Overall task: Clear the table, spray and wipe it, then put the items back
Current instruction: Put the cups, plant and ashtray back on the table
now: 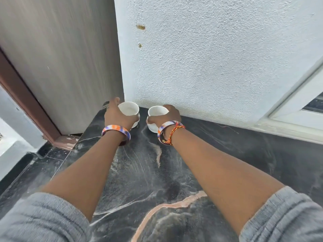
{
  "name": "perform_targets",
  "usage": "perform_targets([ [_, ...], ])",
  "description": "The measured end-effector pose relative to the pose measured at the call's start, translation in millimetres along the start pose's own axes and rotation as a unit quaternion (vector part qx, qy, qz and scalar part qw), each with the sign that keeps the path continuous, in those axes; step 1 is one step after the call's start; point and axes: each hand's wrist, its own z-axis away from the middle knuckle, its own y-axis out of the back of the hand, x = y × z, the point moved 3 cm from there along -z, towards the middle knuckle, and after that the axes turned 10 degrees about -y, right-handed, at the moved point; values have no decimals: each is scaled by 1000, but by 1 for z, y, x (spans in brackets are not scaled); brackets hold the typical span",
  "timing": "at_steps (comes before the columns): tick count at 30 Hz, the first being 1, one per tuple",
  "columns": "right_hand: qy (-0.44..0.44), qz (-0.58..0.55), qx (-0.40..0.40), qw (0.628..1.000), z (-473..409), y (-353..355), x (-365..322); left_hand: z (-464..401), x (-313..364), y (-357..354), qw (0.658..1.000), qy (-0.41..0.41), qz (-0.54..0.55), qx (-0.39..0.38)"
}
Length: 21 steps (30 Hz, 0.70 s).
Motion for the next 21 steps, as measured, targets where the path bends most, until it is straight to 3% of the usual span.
perform_targets([
  [14,-43,-106,79,990,5,-25,0,-1,-13,-5,1000,-25,13,-2],
  [21,-49,-67,76,994,8,-22,0,-2,-11,-10,1000,-27,0,-11],
])
